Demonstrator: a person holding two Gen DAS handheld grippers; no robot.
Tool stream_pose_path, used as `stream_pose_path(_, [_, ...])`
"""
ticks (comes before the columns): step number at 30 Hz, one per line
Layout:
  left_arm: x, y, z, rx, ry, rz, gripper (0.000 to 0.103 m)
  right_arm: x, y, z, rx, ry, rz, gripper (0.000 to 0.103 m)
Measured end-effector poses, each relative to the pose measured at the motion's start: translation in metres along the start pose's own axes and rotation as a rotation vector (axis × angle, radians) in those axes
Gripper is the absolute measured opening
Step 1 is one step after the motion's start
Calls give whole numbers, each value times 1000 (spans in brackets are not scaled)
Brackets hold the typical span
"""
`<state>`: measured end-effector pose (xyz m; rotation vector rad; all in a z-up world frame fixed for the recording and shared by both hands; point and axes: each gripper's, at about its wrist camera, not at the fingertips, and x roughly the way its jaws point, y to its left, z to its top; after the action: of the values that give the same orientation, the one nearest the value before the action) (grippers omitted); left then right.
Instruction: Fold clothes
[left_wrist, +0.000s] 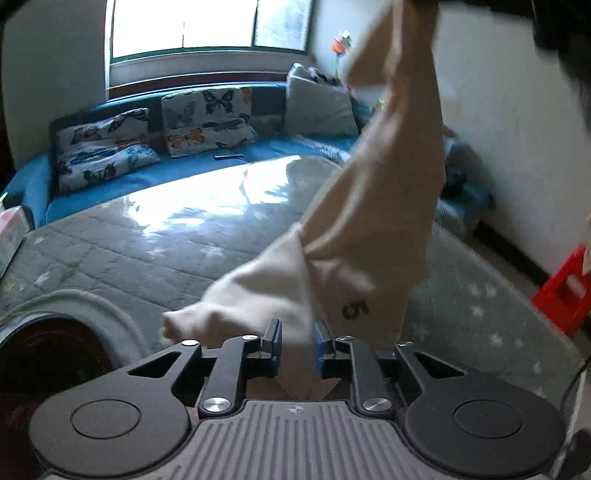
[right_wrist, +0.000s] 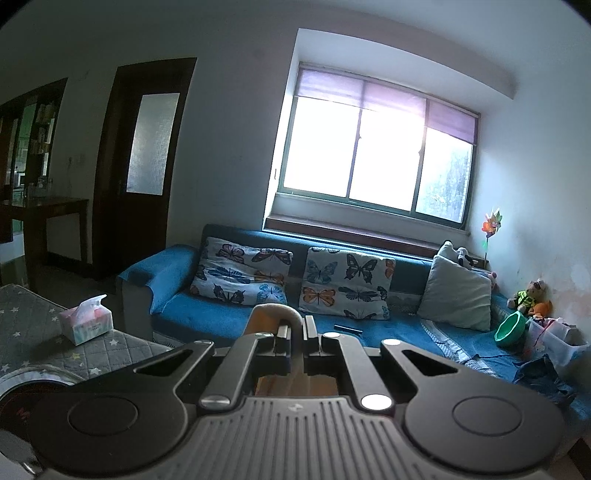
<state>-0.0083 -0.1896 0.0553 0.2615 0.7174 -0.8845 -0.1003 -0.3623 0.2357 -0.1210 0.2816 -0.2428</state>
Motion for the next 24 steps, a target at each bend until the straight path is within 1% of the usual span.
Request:
stream_pose_path(3, [17,-4,-1,-4,15,-5,29,-5,0,1,-4,-6,2,5])
stream_pose_path(6, [29,-2,-1,-21,30,13,26,-9,-3,4,-6,-17,1,5])
stream_pose_path(7, [31,0,-1,-30,35,20,18,-10,-4,4,-6,-21,0,5])
stream_pose_path(8, [32,4,-1,-47,40,11,6,-11,-4,5,-7,-24,-1,5])
stream_pose_path(10, [29,14,-3,-77,38,0,3,-12,-5,6,-7,-32,-2,5])
stream_pose_path(13, [13,29,-4,-126,2,-19,2,-11,-8,7,2,-36,-10,5])
stream_pose_path(17, [-7,51,5,-185,-41,35,2,-7,-8,8,8,-34,-12,5])
stream_pose_path(21, [-38,84,27,-258,-114,117,1,1,-4,14,-2,-39,-18,5])
stream_pose_path(24, [-72,111,52,-308,-188,171,1,9,-3,26,-6,-55,-41,5])
